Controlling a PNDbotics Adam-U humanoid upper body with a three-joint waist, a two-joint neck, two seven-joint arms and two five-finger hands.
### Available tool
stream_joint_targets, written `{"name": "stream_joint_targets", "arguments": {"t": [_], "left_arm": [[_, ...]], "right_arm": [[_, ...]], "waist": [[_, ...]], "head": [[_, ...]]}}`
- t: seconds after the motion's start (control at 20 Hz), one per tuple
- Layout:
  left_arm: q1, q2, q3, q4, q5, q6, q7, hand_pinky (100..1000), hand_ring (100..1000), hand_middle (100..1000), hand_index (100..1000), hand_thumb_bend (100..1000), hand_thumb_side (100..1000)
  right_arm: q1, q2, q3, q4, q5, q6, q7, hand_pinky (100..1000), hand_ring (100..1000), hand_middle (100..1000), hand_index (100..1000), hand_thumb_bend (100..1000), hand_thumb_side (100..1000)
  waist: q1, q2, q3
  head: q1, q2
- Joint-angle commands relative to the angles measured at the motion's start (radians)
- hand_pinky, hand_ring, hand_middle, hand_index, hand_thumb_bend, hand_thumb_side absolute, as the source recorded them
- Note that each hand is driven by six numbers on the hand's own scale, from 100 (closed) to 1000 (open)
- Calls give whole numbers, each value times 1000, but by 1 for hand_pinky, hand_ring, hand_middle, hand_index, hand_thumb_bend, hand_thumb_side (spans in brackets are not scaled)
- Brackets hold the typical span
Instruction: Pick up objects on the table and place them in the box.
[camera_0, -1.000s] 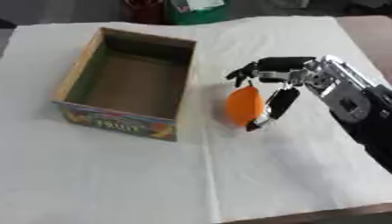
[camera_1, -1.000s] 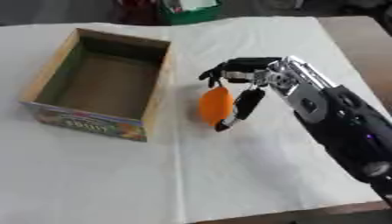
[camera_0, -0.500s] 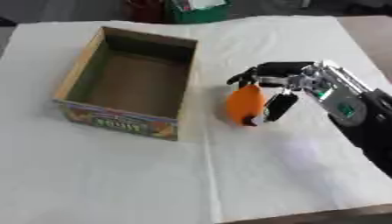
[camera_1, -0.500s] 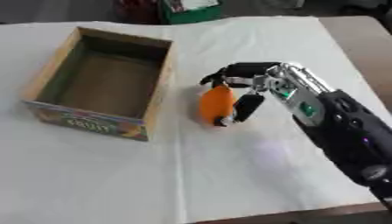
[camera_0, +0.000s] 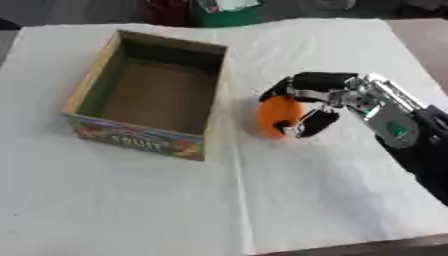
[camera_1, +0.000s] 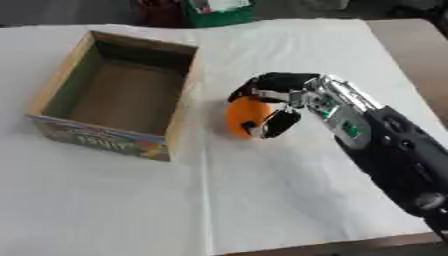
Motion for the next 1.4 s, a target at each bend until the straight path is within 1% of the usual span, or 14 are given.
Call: {"name": "stream_joint_targets", "arguments": {"t": [0.05, 0.1, 0.15, 0.25, 0.3, 0.35, 0.45, 0.6, 0.85, 0.95, 1.1, 1.2, 1.4], "left_arm": [[-8, 14, 1, -20, 4, 0, -4, 445, 578, 640, 662, 100, 768], [-8, 14, 1, -20, 4, 0, -4, 445, 578, 639, 662, 100, 767], [-8, 14, 1, -20, 4, 0, -4, 444, 578, 640, 660, 100, 765], [-7, 15, 1, -20, 4, 0, -5, 443, 578, 639, 658, 100, 762], [-7, 15, 1, -20, 5, 0, -5, 443, 578, 639, 658, 100, 761], [-8, 15, 1, -20, 5, 0, -5, 442, 578, 640, 657, 100, 759], [-8, 17, -1, -20, 6, 1, -6, 441, 578, 640, 656, 100, 757], [-8, 21, -3, -20, 7, 2, -8, 441, 578, 640, 655, 100, 756], [-9, 27, -7, -20, 9, 3, -13, 440, 578, 640, 653, 100, 755], [-10, 29, -9, -20, 11, 3, -14, 440, 578, 640, 653, 100, 755], [-14, 32, -12, -20, 13, 2, -18, 440, 578, 641, 652, 100, 755], [-18, 32, -13, -20, 15, 2, -20, 440, 578, 641, 652, 100, 754], [-24, 33, -15, -20, 18, 1, -22, 441, 578, 641, 651, 100, 753]], "right_arm": [[-10, -44, -9, -53, -29, 16, -51, 840, 772, 678, 804, 100, 359], [-8, -48, -11, -62, -36, 22, -71, 838, 769, 675, 787, 100, 363], [-3, -55, -15, -73, -43, 27, -92, 832, 762, 668, 742, 100, 380], [6, -73, -23, -100, -57, 35, -131, 818, 753, 655, 692, 100, 404], [6, -83, -25, -111, -63, 39, -152, 806, 746, 643, 673, 100, 409], [4, -93, -25, -119, -68, 41, -172, 783, 733, 611, 644, 100, 413], [-2, -118, -18, -130, -78, 44, -206, 767, 729, 594, 632, 100, 430], [-30, -158, -8, -129, -109, 44, -236, 750, 714, 574, 614, 100, 459], [-121, -184, -26, -90, -194, 55, -262, 745, 703, 563, 608, 100, 467], [-168, -181, -31, -62, -220, 48, -268, 743, 700, 568, 607, 100, 467], [-240, -156, -30, 0, -233, 32, -267, 748, 699, 574, 616, 100, 463], [-287, -124, -30, 49, -232, 18, -263, 750, 701, 575, 616, 100, 463], [-382, -45, -32, 166, -194, -24, -255, 751, 707, 576, 617, 100, 462]], "waist": [[2, -17, -1], [2, -17, -1], [2, -17, -1], [1, -18, -1], [1, -18, 0], [0, -19, 1], [-2, -19, 4], [-6, -19, 12], [-14, -19, 28], [-17, -18, 35], [-21, -13, 48], [-23, -8, 57], [-30, 2, 76]], "head": [[1, -8], [1, -9], [2, -10], [1, -10], [0, -11], [-1, -11], [-3, -12], [-5, -8], [-3, -6], [-7, -9], [-15, -15], [-20, -20], [-32, -30]]}}
